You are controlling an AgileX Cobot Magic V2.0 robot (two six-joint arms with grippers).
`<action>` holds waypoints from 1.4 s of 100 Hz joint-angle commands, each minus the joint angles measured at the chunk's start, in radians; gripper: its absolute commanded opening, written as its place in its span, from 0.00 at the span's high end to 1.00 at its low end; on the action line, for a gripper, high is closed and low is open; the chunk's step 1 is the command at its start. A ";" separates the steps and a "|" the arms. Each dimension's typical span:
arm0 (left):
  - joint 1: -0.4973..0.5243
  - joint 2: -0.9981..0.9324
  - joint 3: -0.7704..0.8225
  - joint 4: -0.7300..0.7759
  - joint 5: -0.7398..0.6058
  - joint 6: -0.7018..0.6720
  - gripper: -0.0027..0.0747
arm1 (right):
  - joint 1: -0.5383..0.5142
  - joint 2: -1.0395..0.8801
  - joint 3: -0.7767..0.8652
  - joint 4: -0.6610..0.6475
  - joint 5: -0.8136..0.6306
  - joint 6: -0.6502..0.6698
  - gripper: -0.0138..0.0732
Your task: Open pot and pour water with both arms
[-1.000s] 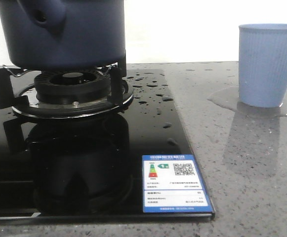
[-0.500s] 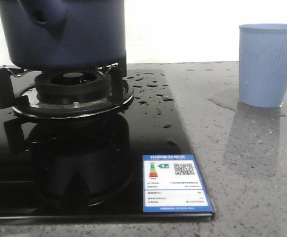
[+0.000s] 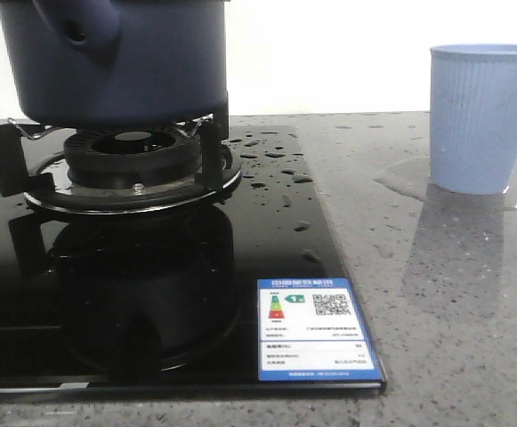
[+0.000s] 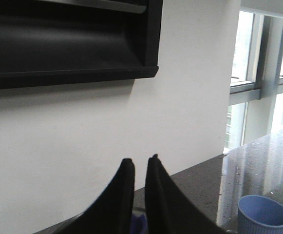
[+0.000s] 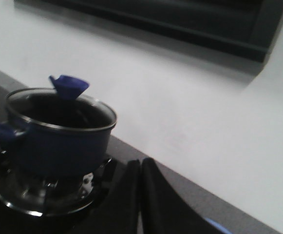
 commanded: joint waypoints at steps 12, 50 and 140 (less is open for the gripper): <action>-0.007 -0.341 0.260 -0.006 -0.145 -0.014 0.99 | 0.013 -0.155 0.106 -0.023 0.015 0.036 0.91; -0.007 -0.741 0.564 -0.014 -0.244 -0.104 0.99 | 0.013 -0.254 0.150 -0.024 0.012 0.036 0.91; 0.017 -0.743 0.575 0.315 -0.210 -0.167 0.99 | 0.013 -0.254 0.150 -0.024 0.012 0.036 0.91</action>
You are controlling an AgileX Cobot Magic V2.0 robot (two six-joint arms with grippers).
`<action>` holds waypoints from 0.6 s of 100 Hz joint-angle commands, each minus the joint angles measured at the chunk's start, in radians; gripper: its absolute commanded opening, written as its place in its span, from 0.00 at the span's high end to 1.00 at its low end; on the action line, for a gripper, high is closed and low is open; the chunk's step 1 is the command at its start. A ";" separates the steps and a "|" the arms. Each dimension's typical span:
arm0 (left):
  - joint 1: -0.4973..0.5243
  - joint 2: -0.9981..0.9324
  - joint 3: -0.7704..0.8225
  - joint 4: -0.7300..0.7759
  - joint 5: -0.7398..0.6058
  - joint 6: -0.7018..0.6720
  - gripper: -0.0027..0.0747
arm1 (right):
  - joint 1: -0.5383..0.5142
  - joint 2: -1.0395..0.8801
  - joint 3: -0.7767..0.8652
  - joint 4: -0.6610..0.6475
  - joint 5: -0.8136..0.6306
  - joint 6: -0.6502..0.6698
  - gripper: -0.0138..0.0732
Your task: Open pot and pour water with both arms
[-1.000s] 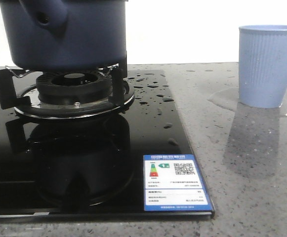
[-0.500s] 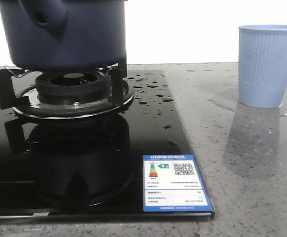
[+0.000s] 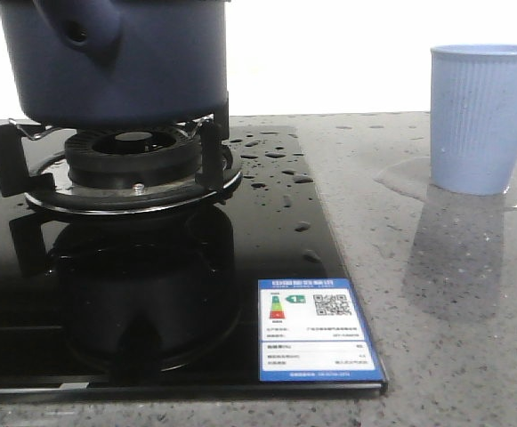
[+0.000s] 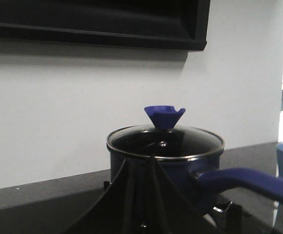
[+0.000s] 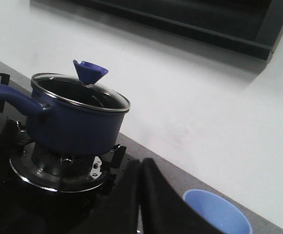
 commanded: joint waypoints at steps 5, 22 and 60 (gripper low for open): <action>0.028 0.008 -0.025 0.394 0.016 -0.248 0.99 | 0.000 0.008 -0.026 0.026 0.001 0.001 0.91; 0.069 0.008 -0.011 1.246 0.081 -1.087 0.99 | 0.000 0.008 -0.026 0.026 0.001 0.001 0.91; 0.069 -0.056 0.296 1.503 -0.221 -1.441 0.99 | 0.000 0.008 -0.026 0.026 0.001 0.001 0.91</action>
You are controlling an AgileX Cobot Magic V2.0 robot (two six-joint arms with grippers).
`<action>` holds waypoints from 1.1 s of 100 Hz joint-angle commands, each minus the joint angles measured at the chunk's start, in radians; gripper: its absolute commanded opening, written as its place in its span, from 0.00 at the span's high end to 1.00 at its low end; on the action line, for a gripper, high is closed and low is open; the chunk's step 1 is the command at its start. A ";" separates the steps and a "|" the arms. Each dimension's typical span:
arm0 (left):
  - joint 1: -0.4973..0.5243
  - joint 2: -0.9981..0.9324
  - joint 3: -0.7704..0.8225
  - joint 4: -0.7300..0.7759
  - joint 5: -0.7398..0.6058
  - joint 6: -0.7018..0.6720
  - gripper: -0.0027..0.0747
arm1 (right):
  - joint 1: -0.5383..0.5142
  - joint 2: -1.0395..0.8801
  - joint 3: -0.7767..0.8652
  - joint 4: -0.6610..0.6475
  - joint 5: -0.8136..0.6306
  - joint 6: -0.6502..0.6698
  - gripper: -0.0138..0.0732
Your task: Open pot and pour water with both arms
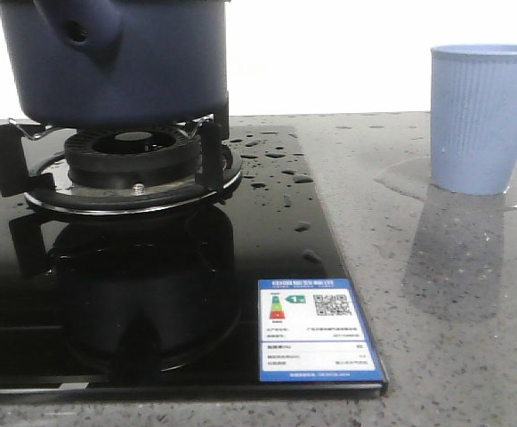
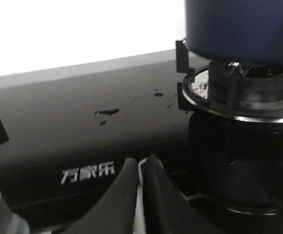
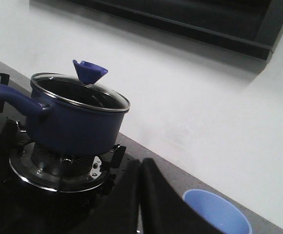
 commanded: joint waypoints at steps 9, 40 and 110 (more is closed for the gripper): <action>0.024 -0.015 0.027 0.136 -0.038 -0.191 0.99 | 0.000 0.008 -0.026 0.026 0.001 0.001 0.91; 0.126 -0.099 0.027 0.136 0.176 -0.191 0.99 | 0.000 0.008 -0.026 0.026 0.001 0.001 0.91; 0.127 -0.097 0.027 0.136 0.179 -0.191 0.99 | 0.000 0.008 -0.026 0.026 0.001 0.001 0.91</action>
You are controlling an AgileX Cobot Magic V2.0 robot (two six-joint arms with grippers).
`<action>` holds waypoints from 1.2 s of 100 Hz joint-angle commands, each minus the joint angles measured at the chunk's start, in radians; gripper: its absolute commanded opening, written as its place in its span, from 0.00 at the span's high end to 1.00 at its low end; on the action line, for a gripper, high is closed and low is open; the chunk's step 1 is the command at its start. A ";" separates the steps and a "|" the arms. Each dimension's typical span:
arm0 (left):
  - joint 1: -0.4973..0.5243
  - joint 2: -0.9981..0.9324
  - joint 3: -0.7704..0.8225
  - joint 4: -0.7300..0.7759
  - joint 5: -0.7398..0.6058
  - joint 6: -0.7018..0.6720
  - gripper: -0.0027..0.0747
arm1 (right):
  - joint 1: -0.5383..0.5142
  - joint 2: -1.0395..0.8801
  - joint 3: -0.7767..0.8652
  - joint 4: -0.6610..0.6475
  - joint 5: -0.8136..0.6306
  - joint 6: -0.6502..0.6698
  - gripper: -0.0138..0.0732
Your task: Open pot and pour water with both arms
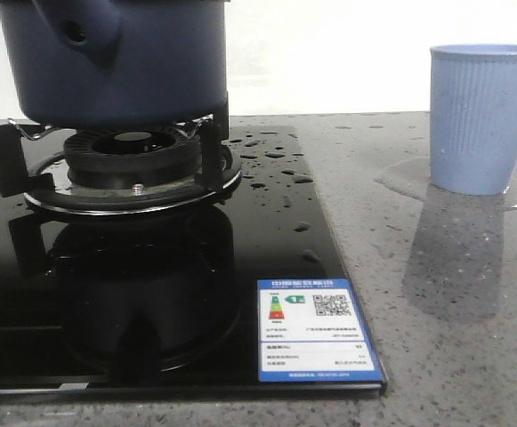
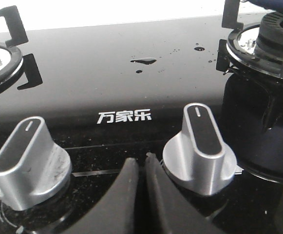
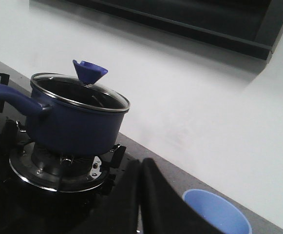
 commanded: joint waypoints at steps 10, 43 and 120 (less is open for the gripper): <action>0.001 -0.024 0.028 -0.002 -0.033 -0.010 0.99 | 0.005 0.008 0.002 0.032 0.018 0.001 0.91; 0.001 -0.024 0.028 -0.002 -0.033 -0.010 0.99 | 0.027 -0.126 0.244 1.416 0.378 -1.201 0.91; 0.001 -0.024 0.028 -0.002 -0.033 -0.010 0.99 | -0.194 -0.315 0.323 1.455 0.756 -1.246 0.91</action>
